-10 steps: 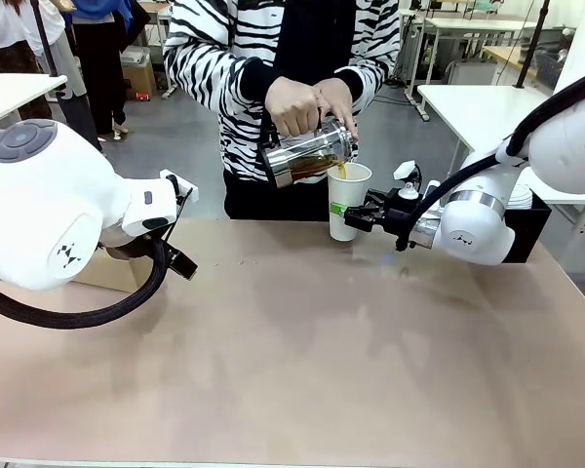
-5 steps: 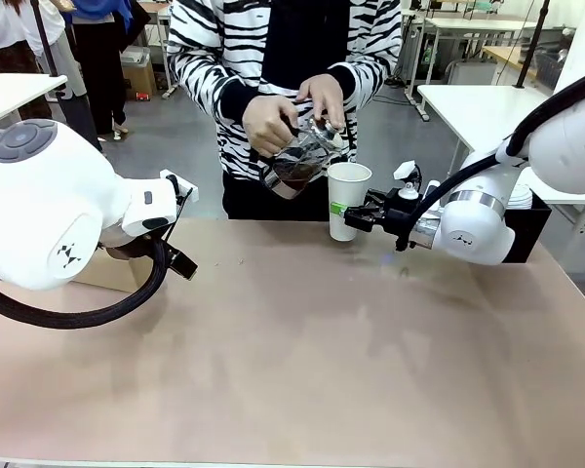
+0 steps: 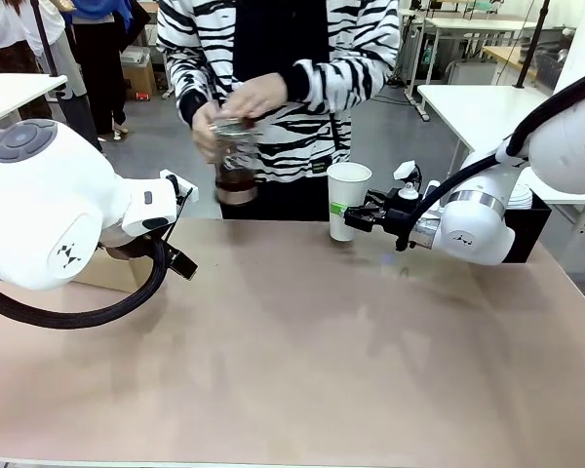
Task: Pour a drink into a cup and package it in a carrier.
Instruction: When a person places the Paper Cup Lid on the 600 ml Paper Cup , lift the 600 ml Paper Cup.
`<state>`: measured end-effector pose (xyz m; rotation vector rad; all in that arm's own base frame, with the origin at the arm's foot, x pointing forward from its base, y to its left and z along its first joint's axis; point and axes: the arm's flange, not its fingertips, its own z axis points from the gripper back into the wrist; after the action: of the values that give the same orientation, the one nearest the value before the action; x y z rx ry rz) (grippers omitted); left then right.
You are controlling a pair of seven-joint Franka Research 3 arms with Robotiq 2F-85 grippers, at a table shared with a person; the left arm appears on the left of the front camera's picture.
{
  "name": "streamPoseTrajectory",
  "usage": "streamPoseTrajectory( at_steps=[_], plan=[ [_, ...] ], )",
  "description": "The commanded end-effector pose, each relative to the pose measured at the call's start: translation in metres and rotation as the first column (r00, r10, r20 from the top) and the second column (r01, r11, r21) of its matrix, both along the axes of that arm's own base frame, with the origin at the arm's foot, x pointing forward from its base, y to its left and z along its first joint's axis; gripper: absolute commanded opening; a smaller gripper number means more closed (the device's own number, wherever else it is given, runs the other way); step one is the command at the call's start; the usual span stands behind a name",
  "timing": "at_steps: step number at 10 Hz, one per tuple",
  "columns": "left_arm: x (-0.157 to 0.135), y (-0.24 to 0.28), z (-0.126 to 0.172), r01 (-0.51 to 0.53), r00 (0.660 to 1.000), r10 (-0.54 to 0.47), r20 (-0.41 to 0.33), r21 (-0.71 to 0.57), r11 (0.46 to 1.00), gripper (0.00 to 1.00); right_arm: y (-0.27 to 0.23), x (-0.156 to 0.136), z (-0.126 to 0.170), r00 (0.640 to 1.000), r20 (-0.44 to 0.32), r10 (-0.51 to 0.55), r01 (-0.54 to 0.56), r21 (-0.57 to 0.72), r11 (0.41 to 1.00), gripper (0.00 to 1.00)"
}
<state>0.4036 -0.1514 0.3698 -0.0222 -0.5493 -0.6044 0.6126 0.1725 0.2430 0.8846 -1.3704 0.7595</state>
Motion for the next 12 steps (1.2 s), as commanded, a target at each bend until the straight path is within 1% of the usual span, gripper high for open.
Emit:
streamPoseTrajectory(
  at_steps=[1, 12],
  plan=[
    [-0.0003, 0.0, 0.0004, 0.001, 1.0, -0.001, 0.0, -0.002, 1.0, 1.0, 0.0018, 0.0012, 0.004, 1.0, 0.002, -0.013, 0.013, 0.009, 1.0, 0.8],
    [-0.0003, 0.0, 0.0004, 0.001, 1.0, -0.001, 0.0, -0.002, 1.0, 1.0, 0.0018, 0.0012, 0.004, 1.0, 0.002, -0.013, 0.013, 0.009, 1.0, 0.8]
  ],
)
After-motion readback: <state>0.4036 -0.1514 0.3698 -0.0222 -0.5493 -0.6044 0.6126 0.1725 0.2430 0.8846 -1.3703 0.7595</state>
